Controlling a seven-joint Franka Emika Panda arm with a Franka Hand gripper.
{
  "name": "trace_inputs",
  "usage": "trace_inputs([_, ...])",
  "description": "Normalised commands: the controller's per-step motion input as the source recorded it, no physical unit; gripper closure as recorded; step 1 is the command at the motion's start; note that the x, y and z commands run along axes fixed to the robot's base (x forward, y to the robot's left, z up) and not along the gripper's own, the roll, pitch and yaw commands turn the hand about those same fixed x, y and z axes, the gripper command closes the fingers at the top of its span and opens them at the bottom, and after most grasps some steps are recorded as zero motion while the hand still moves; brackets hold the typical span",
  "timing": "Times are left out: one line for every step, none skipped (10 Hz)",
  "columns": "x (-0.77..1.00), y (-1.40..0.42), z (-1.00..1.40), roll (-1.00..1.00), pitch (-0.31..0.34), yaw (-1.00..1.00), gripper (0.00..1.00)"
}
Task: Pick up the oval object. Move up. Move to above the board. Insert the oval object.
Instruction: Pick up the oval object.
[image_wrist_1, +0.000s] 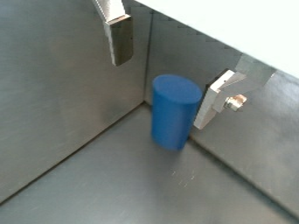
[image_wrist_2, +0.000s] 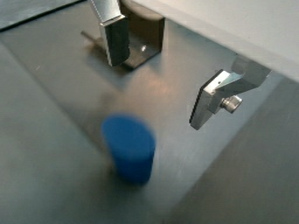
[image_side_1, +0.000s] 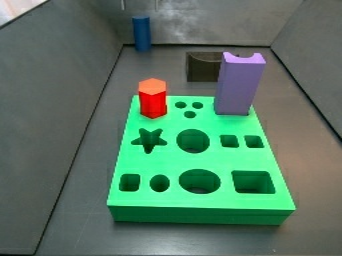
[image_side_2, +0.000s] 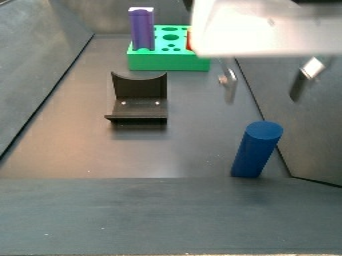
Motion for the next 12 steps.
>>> trace_inputs([0.19,0.53,-0.49,-0.27,-0.156,0.25,0.00])
trace_inputs([0.22,0.51,-0.54,-0.29,-0.153,0.26,0.00])
trace_inputs([0.05,0.45,-0.58,-0.23,-0.187,0.25,0.00])
trace_inputs([-0.05,0.29,-0.32,-0.19,-0.140,0.17,0.00])
trace_inputs([-0.03,0.16,0.00,-0.02,0.000,0.00,0.00])
trace_inputs([-0.42,0.00,-0.54,0.00,-0.243,0.08,0.00])
trace_inputs([-0.37,-0.03,-0.70,0.09,-0.259,0.37,0.00])
trace_inputs([-0.28,-0.04,-0.69,0.06,-0.244,0.51,0.00])
trace_inputs([-0.01,0.00,-0.04,-0.09,-0.034,0.01,0.00])
trace_inputs([0.00,0.00,-0.23,-0.03,-0.076,0.00,0.00])
trace_inputs([0.05,-0.02,-0.47,0.02,-0.120,0.19,0.00])
trace_inputs([0.15,-0.10,-0.55,0.15,-0.061,0.24,0.00])
